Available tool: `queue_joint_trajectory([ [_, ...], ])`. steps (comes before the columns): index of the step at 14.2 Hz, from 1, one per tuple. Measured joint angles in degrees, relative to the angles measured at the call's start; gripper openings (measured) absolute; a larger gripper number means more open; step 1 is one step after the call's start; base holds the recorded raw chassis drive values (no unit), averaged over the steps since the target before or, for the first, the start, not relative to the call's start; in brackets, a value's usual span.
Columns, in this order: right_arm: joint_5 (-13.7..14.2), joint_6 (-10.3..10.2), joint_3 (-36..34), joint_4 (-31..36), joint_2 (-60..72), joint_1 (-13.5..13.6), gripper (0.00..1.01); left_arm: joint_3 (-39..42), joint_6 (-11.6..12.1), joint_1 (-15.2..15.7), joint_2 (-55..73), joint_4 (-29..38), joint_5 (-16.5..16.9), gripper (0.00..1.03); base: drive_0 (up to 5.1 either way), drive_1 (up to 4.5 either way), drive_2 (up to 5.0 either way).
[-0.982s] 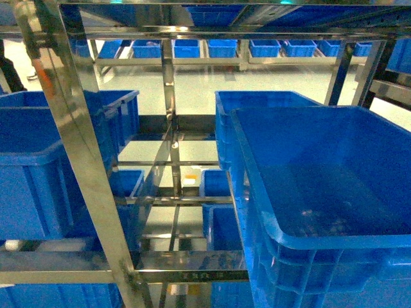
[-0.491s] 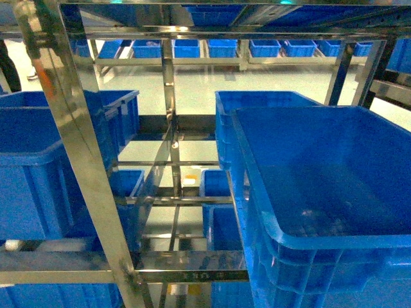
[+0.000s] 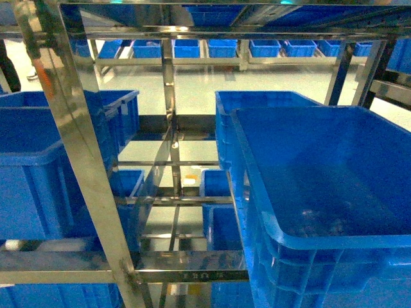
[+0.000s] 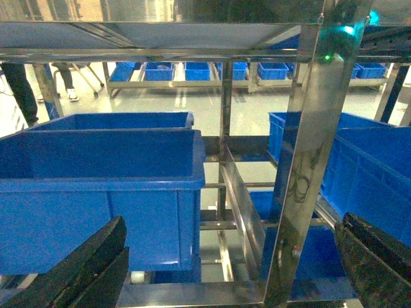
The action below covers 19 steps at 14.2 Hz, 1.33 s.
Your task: Pick red block from blue box to shelf
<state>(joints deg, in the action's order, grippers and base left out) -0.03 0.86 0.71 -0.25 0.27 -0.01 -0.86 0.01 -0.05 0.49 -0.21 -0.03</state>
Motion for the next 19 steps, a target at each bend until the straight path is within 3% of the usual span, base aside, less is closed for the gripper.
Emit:
queue_joint_trajectory([
  [6,0.02,0.0,0.0,-0.07,0.02,0.0,0.28,0.0,0.0,0.0,0.0,0.0,0.0,0.98,0.0,0.0,0.0],
  [7,6.86,0.87,3.52,-9.86,5.4,3.13,0.28,0.0,0.02,0.0,0.0,0.0,-0.07,0.98,0.0,0.0,0.0],
  [8,8.48,0.98,6.19,-13.33,12.02,3.91,0.28,0.0,0.02,0.0,0.0,0.02,0.02,0.98,0.0,0.0,0.0],
  [9,7.76,0.68,7.85,-12.7,17.11,3.23,0.28,0.0,0.0,0.0,0.0,-0.02,-0.04,0.98,0.0,0.0,0.0],
  [10,5.27,-0.15,10.27,-10.36,22.14,2.12,0.28,0.0,0.0,0.04,0.0,0.0,-0.02,0.98,0.0,0.0,0.0],
  [13,-0.07,-2.82,16.9,6.84,47.04,0.79,0.28,0.0,0.0,0.04,0.0,-0.02,0.0,0.98,0.0,0.0,0.0],
  [14,-0.72,-3.04,22.75,19.04,64.46,2.01,0.28,0.0,0.0,0.04,0.0,0.0,-0.02,0.98,0.0,0.0,0.0],
  [15,-1.42,-3.43,26.73,23.63,73.0,2.97,0.33,0.0,0.0,0.04,0.0,0.0,0.02,0.98,0.0,0.0,0.0],
  [16,-2.84,-4.5,30.71,25.35,80.83,3.58,0.46,0.0,0.0,0.04,0.0,0.0,0.0,0.98,0.0,0.0,0.0],
  [18,0.7,-4.79,32.59,27.82,88.59,5.4,0.72,0.0,0.0,0.04,0.0,0.0,-0.02,0.98,0.0,0.0,0.0],
  [19,1.36,-4.9,30.27,29.38,85.72,6.21,0.82,0.0,0.0,0.04,0.0,0.0,-0.02,0.98,0.0,0.0,0.0],
])
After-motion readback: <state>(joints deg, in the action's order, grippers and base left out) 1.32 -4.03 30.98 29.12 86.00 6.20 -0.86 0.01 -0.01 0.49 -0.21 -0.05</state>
